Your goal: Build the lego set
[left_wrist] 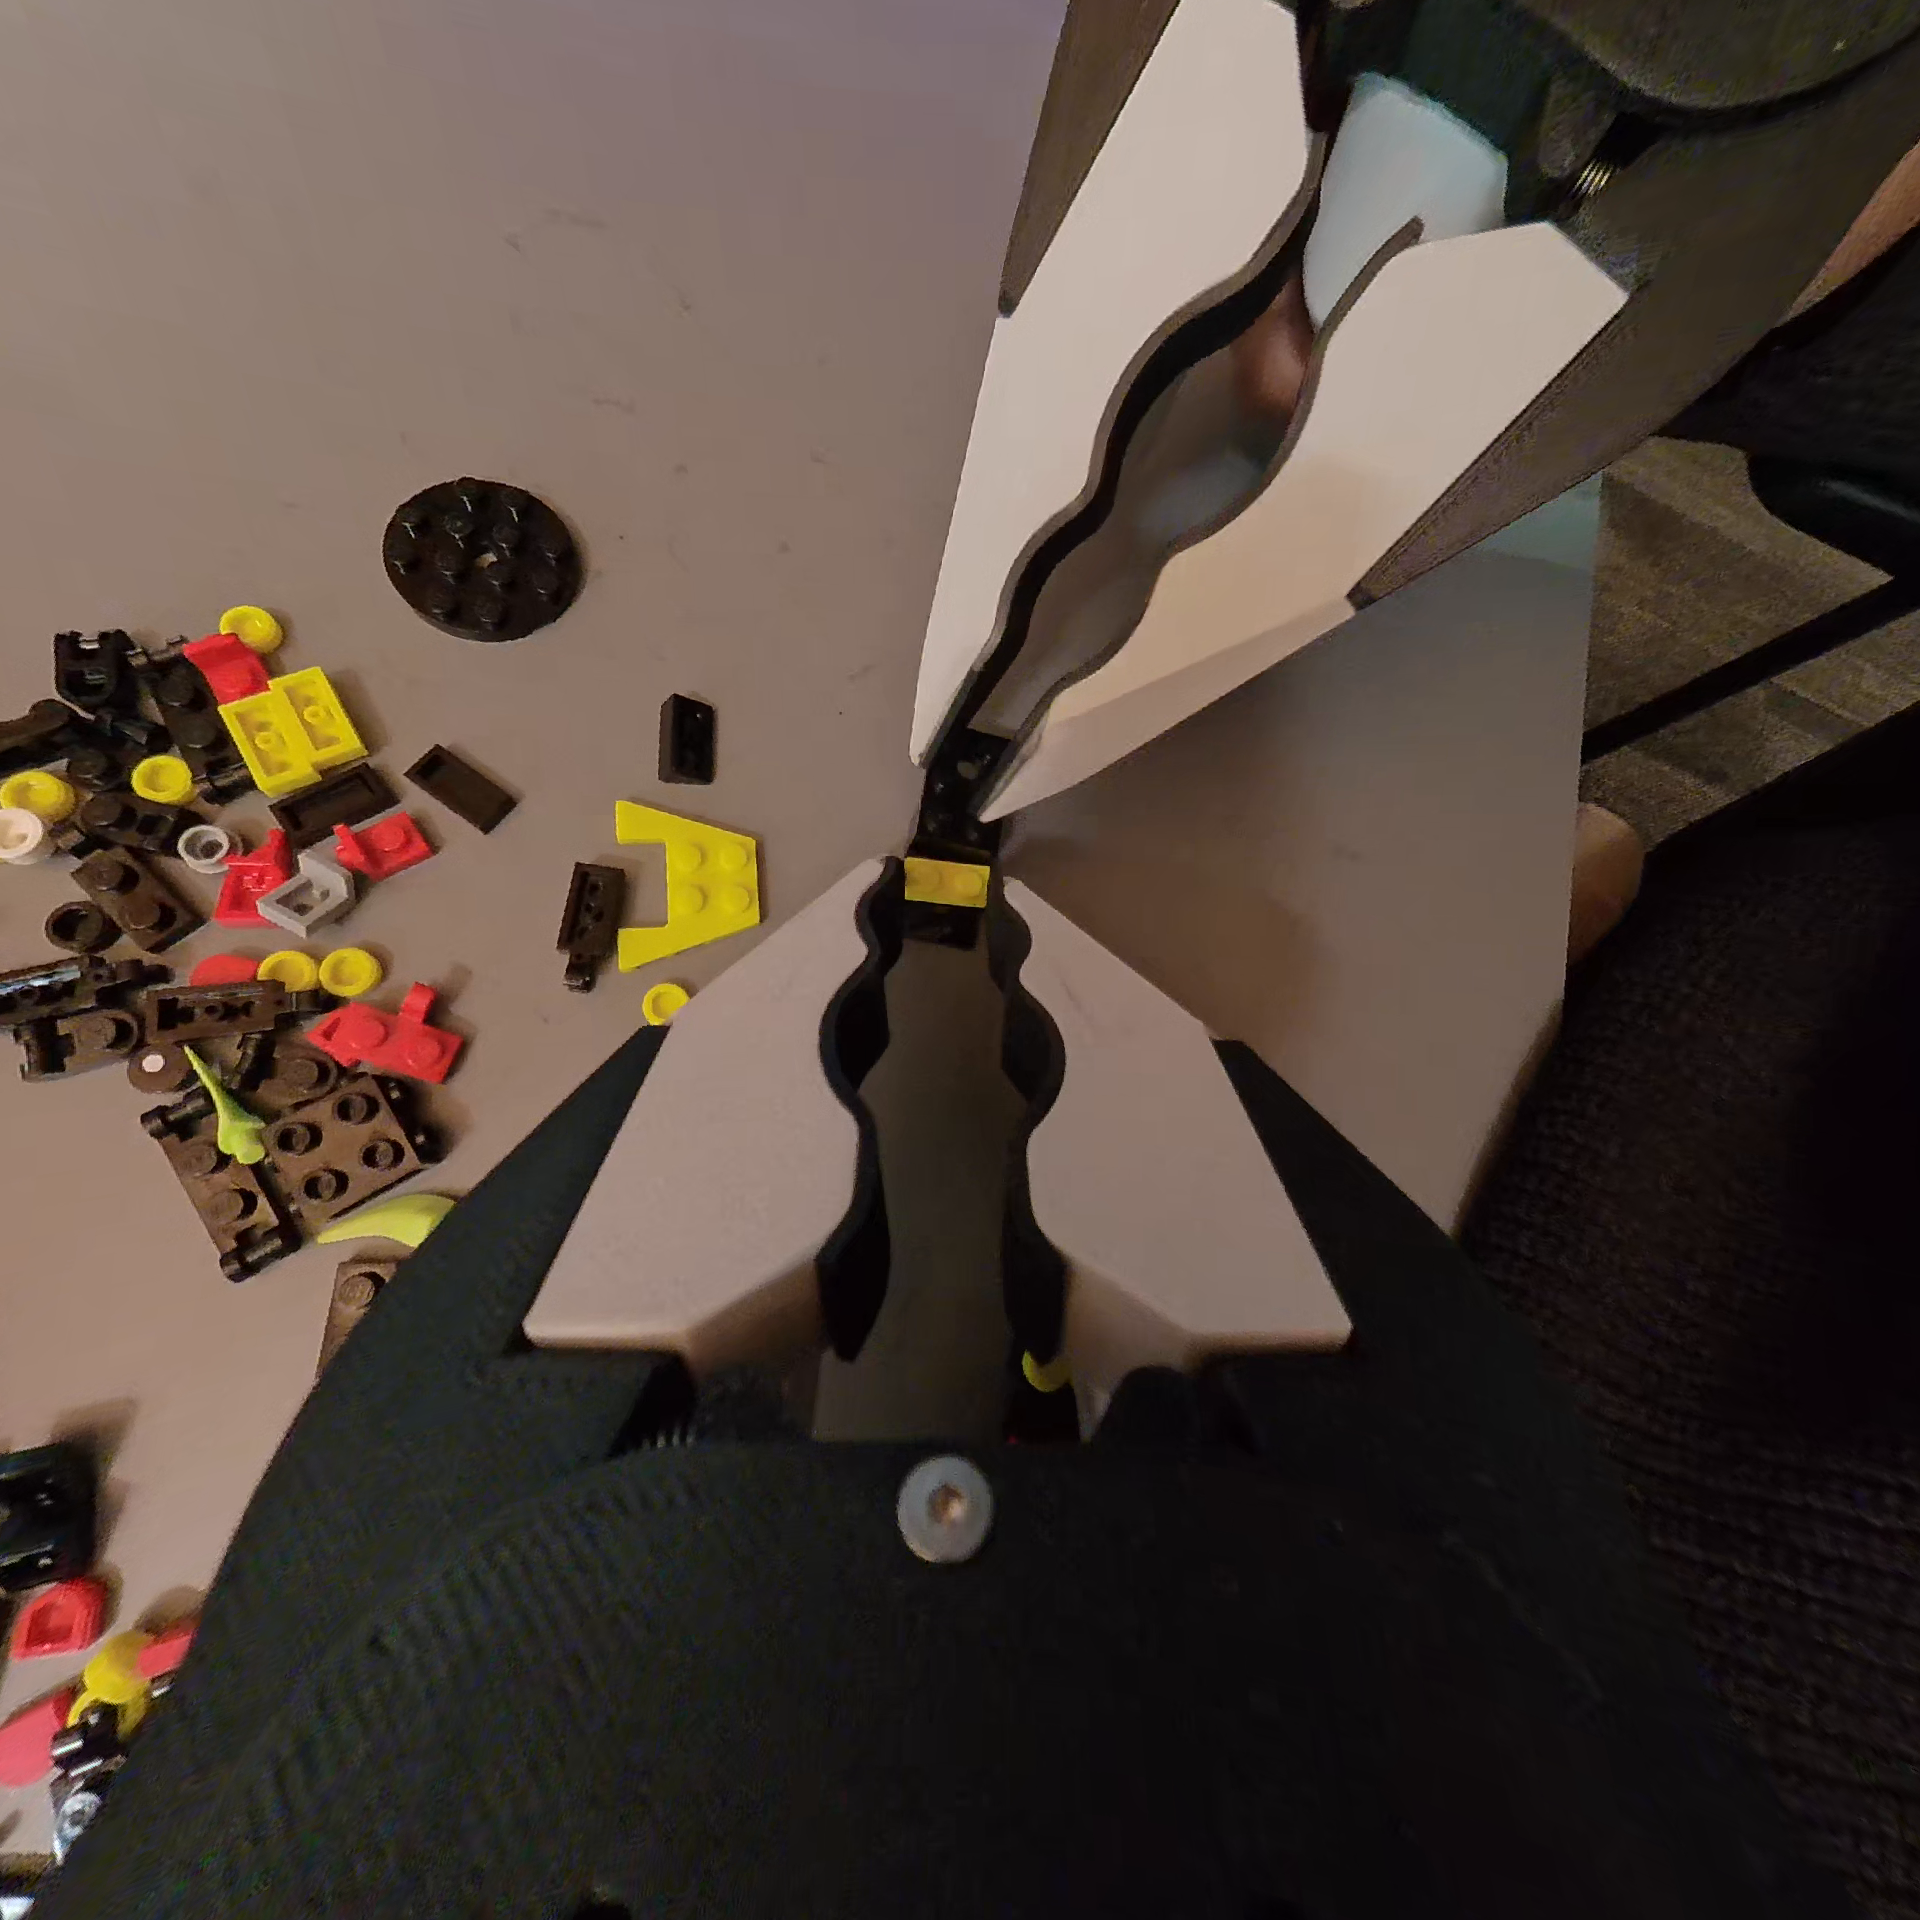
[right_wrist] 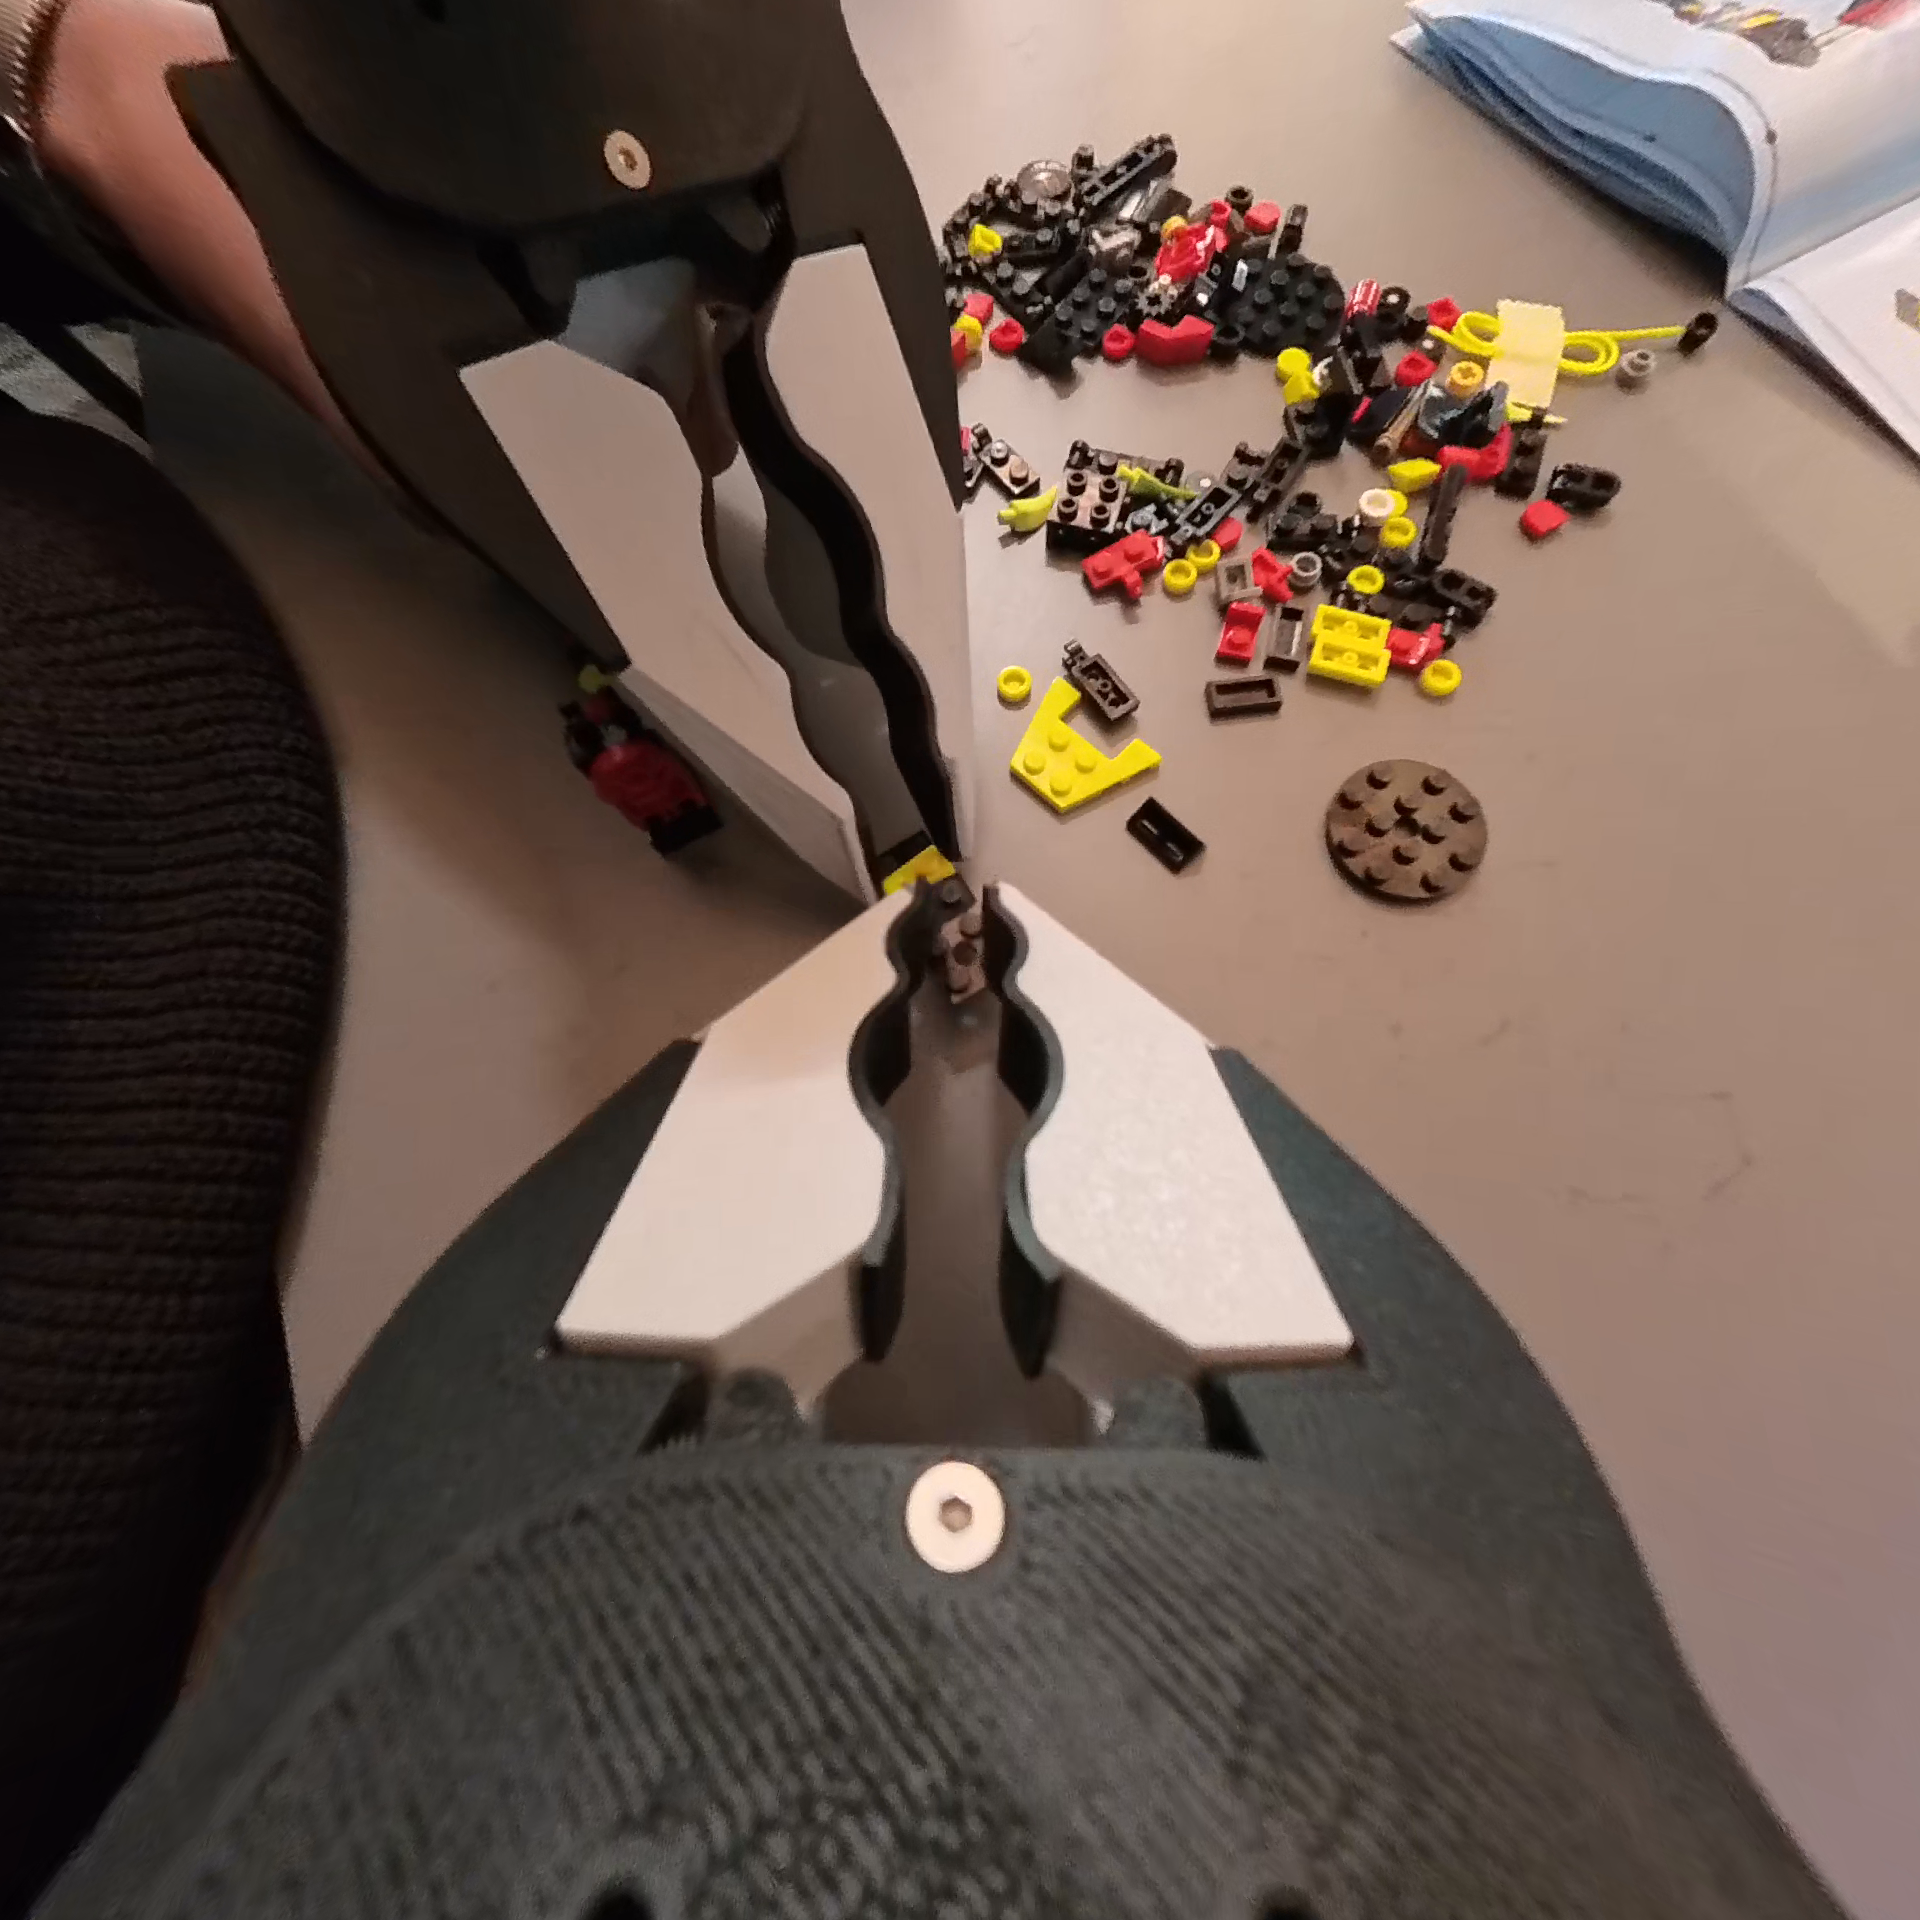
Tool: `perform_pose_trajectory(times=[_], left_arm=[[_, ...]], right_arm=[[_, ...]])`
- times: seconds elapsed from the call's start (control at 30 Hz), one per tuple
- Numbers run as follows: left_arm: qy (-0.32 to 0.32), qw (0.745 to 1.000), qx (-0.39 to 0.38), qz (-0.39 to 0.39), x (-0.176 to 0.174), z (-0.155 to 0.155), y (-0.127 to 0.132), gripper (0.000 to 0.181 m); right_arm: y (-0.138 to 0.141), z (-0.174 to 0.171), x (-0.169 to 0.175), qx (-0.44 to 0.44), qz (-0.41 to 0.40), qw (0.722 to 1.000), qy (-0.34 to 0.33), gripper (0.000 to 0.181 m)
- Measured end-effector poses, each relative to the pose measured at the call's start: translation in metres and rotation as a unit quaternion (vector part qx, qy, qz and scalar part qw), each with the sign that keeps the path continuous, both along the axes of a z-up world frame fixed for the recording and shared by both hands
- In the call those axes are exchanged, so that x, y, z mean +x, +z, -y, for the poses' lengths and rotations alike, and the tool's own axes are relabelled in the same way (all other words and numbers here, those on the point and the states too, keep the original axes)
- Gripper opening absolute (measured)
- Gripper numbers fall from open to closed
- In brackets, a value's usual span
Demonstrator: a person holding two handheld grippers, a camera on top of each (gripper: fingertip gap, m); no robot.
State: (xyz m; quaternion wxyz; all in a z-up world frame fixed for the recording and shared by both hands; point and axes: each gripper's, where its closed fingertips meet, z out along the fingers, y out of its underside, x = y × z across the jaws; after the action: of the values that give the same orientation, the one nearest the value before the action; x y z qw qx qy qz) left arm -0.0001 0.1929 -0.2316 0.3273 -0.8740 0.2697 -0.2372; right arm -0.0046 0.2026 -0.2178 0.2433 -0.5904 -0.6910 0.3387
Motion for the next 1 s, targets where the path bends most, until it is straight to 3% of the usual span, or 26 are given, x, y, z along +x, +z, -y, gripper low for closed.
perform_pose_trajectory(times=[0.17, 1.0], left_arm=[[-0.005, 1.0, 0.002, 0.0, 0.0012, 0.0002, 0.0003, 0.013], [-0.037, 0.999, -0.032, 0.009, 0.0038, 0.0023, -0.0023, 0.017]], right_arm=[[-0.0028, 0.0026, -0.0001, 0.006, 0.007, 1.0, 0.006, 0.0], [-0.0037, 0.0067, -0.0014, 0.018, 0.005, 1.0, 0.017, 0.0]])
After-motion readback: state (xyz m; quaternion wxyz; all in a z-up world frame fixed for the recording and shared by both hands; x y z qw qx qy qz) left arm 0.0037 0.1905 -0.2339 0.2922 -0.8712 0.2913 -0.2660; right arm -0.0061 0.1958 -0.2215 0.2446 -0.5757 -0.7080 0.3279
